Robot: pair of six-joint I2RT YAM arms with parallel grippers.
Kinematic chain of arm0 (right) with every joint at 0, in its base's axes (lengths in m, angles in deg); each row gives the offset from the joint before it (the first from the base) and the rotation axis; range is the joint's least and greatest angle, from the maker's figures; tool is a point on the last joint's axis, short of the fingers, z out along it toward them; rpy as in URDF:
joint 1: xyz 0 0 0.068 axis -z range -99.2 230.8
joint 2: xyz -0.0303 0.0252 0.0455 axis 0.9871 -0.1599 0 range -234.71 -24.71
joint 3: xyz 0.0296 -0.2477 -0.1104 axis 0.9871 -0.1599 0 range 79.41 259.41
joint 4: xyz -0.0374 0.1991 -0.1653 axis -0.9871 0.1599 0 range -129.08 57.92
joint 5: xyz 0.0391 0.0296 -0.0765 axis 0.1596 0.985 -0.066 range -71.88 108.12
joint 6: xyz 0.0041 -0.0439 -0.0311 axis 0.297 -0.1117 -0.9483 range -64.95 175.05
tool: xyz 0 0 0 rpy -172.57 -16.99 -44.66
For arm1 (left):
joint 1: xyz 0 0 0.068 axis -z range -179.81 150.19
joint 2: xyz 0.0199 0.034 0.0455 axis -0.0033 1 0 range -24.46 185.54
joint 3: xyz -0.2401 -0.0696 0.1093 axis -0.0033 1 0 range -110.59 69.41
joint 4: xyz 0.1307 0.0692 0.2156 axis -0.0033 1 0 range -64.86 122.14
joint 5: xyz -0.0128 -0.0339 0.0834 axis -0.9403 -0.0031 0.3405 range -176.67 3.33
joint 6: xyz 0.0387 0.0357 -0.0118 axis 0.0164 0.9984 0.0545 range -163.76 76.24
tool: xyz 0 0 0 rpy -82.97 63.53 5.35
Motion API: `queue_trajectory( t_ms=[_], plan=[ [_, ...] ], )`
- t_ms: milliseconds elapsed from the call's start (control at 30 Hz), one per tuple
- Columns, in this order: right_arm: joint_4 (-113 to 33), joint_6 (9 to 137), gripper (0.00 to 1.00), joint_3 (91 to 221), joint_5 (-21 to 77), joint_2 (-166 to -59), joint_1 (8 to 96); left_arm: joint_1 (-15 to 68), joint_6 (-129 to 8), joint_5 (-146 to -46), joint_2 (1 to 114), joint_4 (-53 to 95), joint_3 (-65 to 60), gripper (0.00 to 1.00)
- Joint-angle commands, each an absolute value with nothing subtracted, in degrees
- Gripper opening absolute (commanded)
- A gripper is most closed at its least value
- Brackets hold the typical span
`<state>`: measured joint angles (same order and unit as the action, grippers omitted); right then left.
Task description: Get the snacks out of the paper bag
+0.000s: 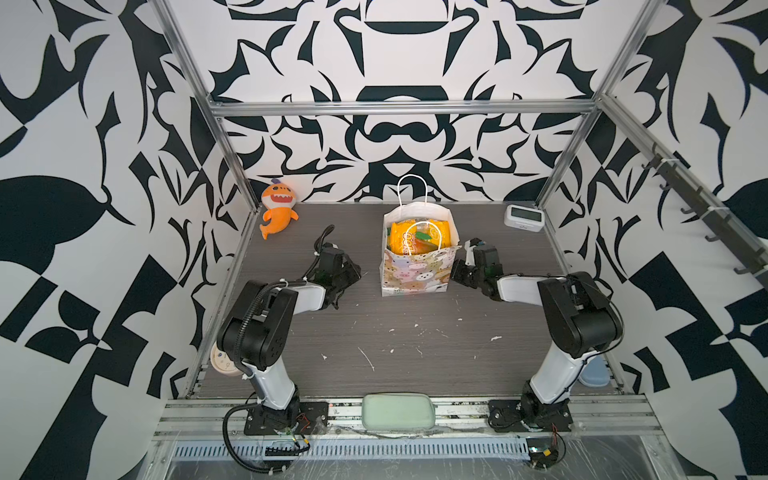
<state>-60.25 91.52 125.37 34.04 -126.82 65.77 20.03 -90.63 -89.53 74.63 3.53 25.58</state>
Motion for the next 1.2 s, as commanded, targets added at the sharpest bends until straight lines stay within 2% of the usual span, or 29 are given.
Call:
queue_trajectory(
  t_ms=[0, 500, 667, 833, 1167],
  plan=[
    [-66.97, 95.55, 0.28, 123.25, 35.55, -127.07, 63.99, 20.13, -90.87, -88.12, 75.34, 3.94, 26.58, 0.30],
    [-72.83, 100.98, 0.24, 129.10, 37.50, -135.89, 58.61, 19.78, -87.85, -83.54, 74.93, 6.06, 25.85, 0.28],
    [-71.23, 99.47, 0.23, 128.90, 35.43, -133.49, 57.33, 19.09, -87.37, -84.01, 73.95, 6.14, 25.89, 0.28],
    [-64.72, 95.13, 0.24, 127.24, 28.52, -126.87, 57.42, 19.47, -83.39, -90.54, 76.43, 6.17, 21.56, 0.27],
    [-38.61, 79.25, 0.27, 134.64, 6.62, -109.72, 58.11, 20.45, -80.08, -93.83, 81.80, 6.53, 13.48, 0.27]
  ],
)
